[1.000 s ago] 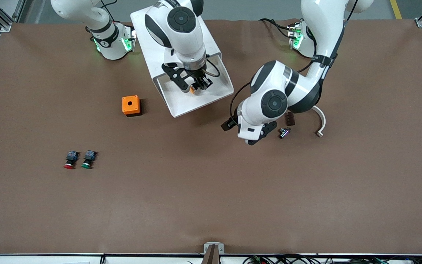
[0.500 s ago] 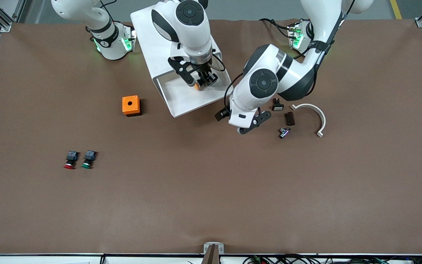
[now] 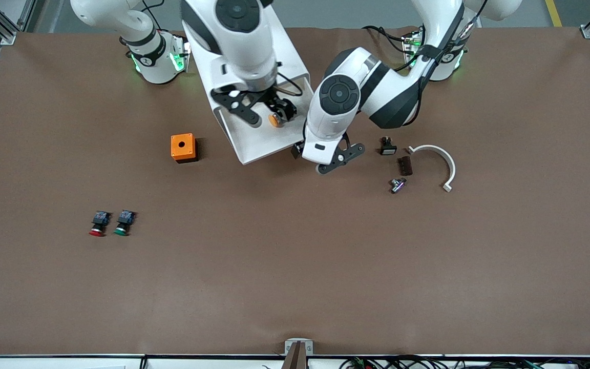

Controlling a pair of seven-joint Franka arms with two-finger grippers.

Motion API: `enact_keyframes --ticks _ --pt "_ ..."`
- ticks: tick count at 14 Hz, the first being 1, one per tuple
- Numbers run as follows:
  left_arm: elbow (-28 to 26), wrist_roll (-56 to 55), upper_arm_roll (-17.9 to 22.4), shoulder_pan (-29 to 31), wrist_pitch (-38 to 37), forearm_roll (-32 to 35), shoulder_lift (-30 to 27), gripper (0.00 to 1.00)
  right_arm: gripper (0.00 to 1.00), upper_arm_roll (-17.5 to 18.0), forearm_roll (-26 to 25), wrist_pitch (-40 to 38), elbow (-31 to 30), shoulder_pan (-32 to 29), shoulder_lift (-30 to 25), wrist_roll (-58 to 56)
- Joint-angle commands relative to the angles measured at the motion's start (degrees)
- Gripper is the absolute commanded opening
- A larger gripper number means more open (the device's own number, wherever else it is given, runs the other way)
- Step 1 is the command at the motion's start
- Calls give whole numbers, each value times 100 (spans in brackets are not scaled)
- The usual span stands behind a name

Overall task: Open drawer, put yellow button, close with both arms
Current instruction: 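Open the right gripper to release the button and withdraw it, then push the drawer shut with the left gripper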

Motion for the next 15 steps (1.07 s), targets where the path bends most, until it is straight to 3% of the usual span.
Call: enact_keyframes --ticks 1,6,8,11,15 --pt "-111 -96 -10 -110 102 124 -120 100 100 60 -72 -872 632 -671 26 -1450" --pt "-111 -227 -46 -242 128 63 -67 100 100 16 -125 -1489 844 -2077 -79 -3972" --pt "-111 -271 -63 -330 128 45 -15 100 100 25 -500 -1656 844 -2675 -123 -5132" --pt "-102 -447 -151 -383 128 -33 64 100 100 25 -740 -1762 844 -3457 -150 -6119" --pt "-102 -605 -248 -383 111 -534 108 100 100 25 -881 -1771 844 -4048 -159 -6719"
